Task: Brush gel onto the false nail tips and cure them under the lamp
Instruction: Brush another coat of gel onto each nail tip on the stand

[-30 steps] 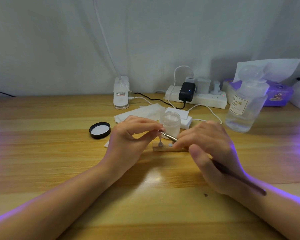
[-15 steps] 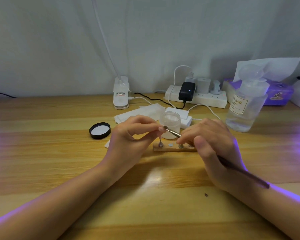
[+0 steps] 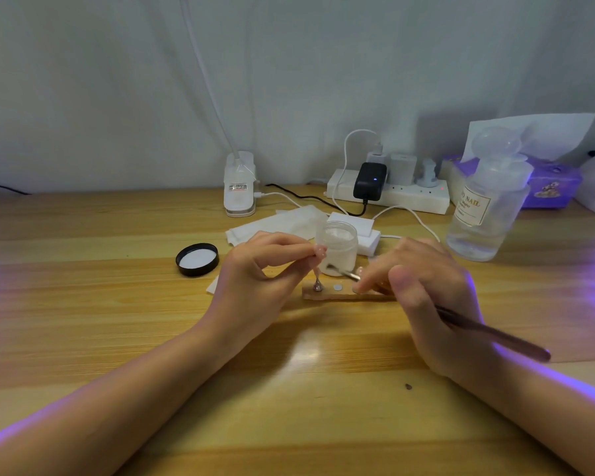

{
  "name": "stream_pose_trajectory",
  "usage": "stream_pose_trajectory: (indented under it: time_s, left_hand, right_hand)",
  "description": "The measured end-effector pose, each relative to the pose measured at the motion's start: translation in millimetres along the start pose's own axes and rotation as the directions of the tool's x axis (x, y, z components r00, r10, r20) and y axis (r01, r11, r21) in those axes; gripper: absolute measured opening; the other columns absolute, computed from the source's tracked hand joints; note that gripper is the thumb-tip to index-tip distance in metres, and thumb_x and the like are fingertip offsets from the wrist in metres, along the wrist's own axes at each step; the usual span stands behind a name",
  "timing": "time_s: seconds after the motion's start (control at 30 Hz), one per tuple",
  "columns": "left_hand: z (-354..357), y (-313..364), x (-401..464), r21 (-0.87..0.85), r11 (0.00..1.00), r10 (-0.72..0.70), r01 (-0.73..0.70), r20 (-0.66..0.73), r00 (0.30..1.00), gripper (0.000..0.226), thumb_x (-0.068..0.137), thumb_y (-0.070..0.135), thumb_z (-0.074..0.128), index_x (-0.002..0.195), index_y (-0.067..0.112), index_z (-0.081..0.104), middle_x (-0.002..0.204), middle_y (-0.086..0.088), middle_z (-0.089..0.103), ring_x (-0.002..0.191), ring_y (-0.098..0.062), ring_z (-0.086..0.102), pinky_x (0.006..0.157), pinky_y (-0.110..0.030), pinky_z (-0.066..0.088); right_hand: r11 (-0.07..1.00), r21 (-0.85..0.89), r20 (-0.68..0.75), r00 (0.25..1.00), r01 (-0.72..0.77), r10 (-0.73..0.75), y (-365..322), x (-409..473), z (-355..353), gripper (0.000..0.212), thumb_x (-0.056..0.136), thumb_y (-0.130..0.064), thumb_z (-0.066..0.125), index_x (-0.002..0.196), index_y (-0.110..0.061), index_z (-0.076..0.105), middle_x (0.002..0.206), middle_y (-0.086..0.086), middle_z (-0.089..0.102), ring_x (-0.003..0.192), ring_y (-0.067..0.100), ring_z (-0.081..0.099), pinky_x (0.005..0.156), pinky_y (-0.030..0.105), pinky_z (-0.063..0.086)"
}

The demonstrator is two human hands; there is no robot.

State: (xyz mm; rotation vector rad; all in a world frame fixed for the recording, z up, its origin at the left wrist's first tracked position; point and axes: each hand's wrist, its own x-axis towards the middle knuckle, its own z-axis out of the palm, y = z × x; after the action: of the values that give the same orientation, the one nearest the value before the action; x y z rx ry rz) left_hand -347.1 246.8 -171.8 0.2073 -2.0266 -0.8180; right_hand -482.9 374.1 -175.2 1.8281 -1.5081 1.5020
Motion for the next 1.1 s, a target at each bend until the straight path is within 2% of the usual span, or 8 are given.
stream_pose_trajectory:
  time_s: [0.1, 0.27, 0.4, 0.53, 0.67, 0.8, 0.97, 1.1]
  left_hand:
    - [-0.2, 0.6, -0.1, -0.003, 1.000, -0.030, 0.030, 0.012, 0.999, 0.020, 0.078, 0.018, 0.064, 0.097, 0.025, 0.068, 0.086, 0.013, 0.068, 0.085, -0.007, 0.060, 0.078, -0.026, 0.048]
    - [-1.3, 2.0, -0.1, 0.021, 0.999, -0.031, 0.031, 0.030, 0.999, 0.021, 0.080, 0.014, 0.065, 0.095, 0.028, 0.066, 0.088, 0.015, 0.067, 0.087, -0.007, 0.060, 0.077, -0.026, 0.048]
    - [-1.2, 2.2, -0.3, 0.035, 0.999, -0.020, 0.019, 0.039, 0.999, 0.024, 0.080, 0.010, 0.066, 0.093, 0.030, 0.066, 0.088, 0.014, 0.066, 0.087, -0.010, 0.060, 0.076, -0.030, 0.048]
    - [-0.5, 1.1, -0.5, 0.033, 0.999, -0.032, 0.031, 0.039, 0.999, 0.023, 0.081, 0.012, 0.065, 0.099, 0.026, 0.066, 0.088, 0.013, 0.067, 0.088, -0.011, 0.059, 0.077, -0.029, 0.048]
    - [-0.5, 2.1, -0.4, 0.025, 0.999, -0.028, 0.027, 0.037, 0.999, 0.023, 0.081, 0.013, 0.065, 0.098, 0.029, 0.065, 0.088, 0.014, 0.067, 0.087, -0.010, 0.060, 0.077, -0.028, 0.047]
    - [-0.6, 1.5, -0.3, 0.036, 0.999, -0.018, 0.016, 0.042, 0.999, 0.023, 0.081, 0.009, 0.065, 0.093, 0.029, 0.066, 0.087, 0.012, 0.066, 0.087, -0.014, 0.060, 0.076, -0.031, 0.047]
    - [0.1, 0.8, -0.8, 0.051, 0.998, -0.024, 0.021, 0.055, 0.998, 0.023, 0.081, 0.010, 0.064, 0.095, 0.027, 0.067, 0.087, 0.012, 0.066, 0.088, -0.015, 0.058, 0.077, -0.032, 0.045]
    - [0.0, 0.6, 0.0, 0.064, 0.998, -0.002, -0.001, 0.050, 0.999, 0.026, 0.081, 0.009, 0.064, 0.094, 0.032, 0.065, 0.087, 0.013, 0.066, 0.087, -0.017, 0.058, 0.076, -0.035, 0.046]
  right_hand:
    - [1.000, 0.006, -0.046, 0.999, 0.001, -0.001, -0.6, -0.4, -0.7, 0.055, 0.097, -0.033, 0.031, 0.066, -0.006, 0.067, 0.064, 0.000, 0.063, 0.065, 0.015, 0.054, 0.066, 0.040, 0.040]
    - [0.998, -0.064, 0.019, 1.000, -0.011, 0.012, -6.0, 3.0, 0.4, 0.031, 0.088, -0.023, 0.042, 0.084, -0.009, 0.069, 0.084, -0.007, 0.064, 0.076, 0.020, 0.059, 0.070, 0.043, 0.044]
    - [0.997, -0.070, 0.043, 0.999, -0.011, 0.014, -5.3, 2.5, 0.2, 0.033, 0.089, -0.027, 0.042, 0.081, -0.011, 0.070, 0.078, -0.007, 0.065, 0.073, 0.018, 0.058, 0.071, 0.042, 0.043]
    - [1.000, -0.009, -0.034, 0.999, -0.001, 0.001, -1.7, 0.9, -1.5, 0.057, 0.097, -0.039, 0.031, 0.067, -0.008, 0.068, 0.064, -0.002, 0.063, 0.063, 0.017, 0.055, 0.065, 0.042, 0.040]
    - [0.999, -0.030, -0.018, 0.999, -0.029, 0.028, -5.0, 2.2, -0.2, 0.036, 0.090, -0.027, 0.039, 0.080, -0.010, 0.069, 0.077, -0.008, 0.063, 0.071, 0.014, 0.055, 0.068, 0.041, 0.042]
    - [0.998, -0.053, 0.052, 0.998, -0.044, 0.047, -5.4, 3.2, 1.4, 0.033, 0.089, -0.027, 0.040, 0.085, -0.013, 0.069, 0.081, -0.018, 0.056, 0.074, 0.011, 0.054, 0.073, 0.037, 0.041]
    - [0.999, 0.038, -0.026, 0.999, -0.024, 0.025, -1.2, 0.9, -1.0, 0.056, 0.097, -0.037, 0.030, 0.068, -0.007, 0.067, 0.065, -0.003, 0.062, 0.065, 0.013, 0.053, 0.066, 0.040, 0.040]
    - [0.999, -0.002, 0.003, 0.999, -0.051, 0.051, -4.0, 1.2, 0.2, 0.035, 0.089, -0.024, 0.037, 0.081, -0.009, 0.068, 0.075, -0.004, 0.063, 0.070, 0.012, 0.054, 0.069, 0.038, 0.041]
